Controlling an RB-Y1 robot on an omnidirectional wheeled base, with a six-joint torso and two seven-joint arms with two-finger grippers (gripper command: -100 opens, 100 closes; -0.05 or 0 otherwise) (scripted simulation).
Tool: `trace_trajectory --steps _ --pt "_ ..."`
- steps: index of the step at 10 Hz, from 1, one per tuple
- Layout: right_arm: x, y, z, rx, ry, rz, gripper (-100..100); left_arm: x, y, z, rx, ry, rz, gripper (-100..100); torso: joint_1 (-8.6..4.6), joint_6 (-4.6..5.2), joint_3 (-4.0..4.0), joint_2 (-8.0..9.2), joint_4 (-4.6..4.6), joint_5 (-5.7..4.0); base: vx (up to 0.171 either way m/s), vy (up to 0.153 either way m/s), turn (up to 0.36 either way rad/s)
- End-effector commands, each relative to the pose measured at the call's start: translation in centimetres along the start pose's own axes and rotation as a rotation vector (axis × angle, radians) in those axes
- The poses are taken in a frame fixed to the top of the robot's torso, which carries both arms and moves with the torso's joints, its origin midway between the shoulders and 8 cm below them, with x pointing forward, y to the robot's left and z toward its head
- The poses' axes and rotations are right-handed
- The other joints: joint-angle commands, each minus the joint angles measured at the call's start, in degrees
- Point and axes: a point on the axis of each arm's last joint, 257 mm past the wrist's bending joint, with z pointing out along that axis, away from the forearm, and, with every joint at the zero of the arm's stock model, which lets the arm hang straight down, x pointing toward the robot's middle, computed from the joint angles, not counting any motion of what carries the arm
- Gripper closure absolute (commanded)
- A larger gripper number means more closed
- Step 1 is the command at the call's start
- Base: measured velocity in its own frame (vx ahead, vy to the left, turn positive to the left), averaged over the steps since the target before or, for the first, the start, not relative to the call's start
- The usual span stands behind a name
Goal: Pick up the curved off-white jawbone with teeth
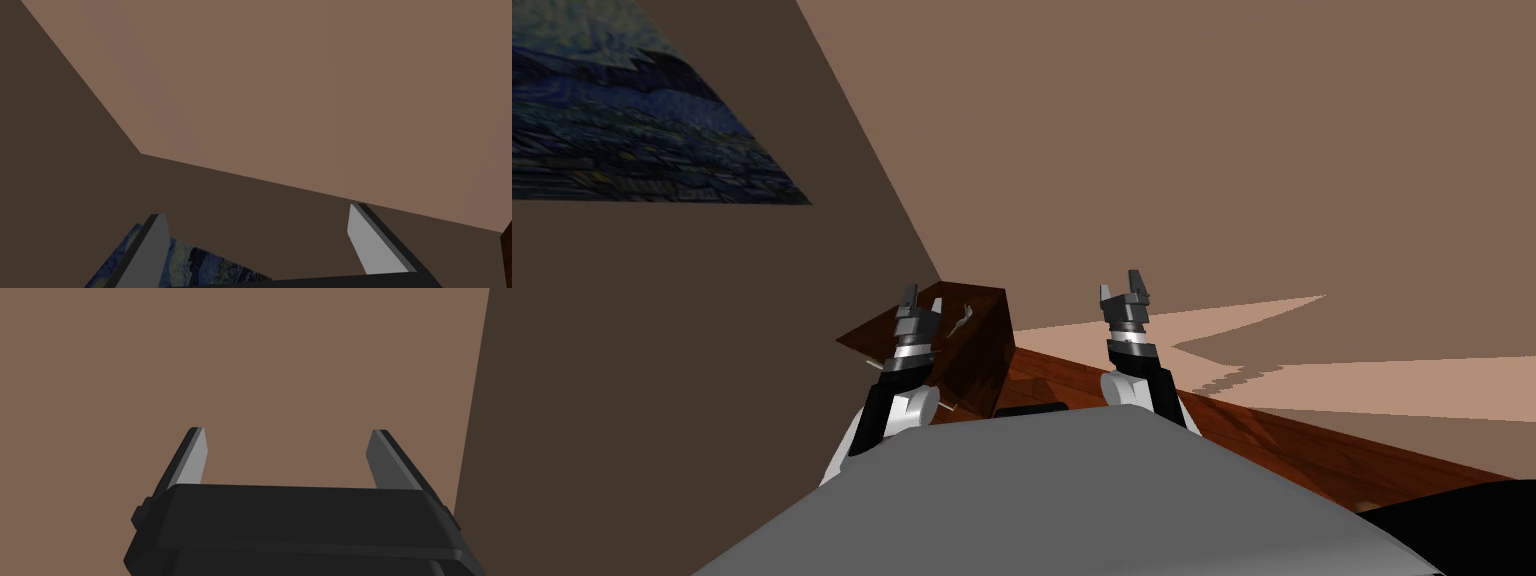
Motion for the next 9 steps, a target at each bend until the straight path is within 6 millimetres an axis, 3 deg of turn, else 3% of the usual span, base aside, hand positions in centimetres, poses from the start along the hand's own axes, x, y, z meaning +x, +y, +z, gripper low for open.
trace_trajectory --steps 1,9 --pt "0.0 0.0 0.0 0.000 0.000 0.000 0 0.1 0.8 0.2 -0.034 0.004 -0.018 -100 0.00 0.00 0.00 0.00 0.00 0.00 0.043 -0.007 0.028" --pt "0.0 0.0 0.0 0.000 0.000 0.000 0 0.4 4.9 1.9 -0.200 0.031 -0.159 -100 -0.02 0.01 0.05 0.11 0.01 0.00 0.044 -0.010 0.040"
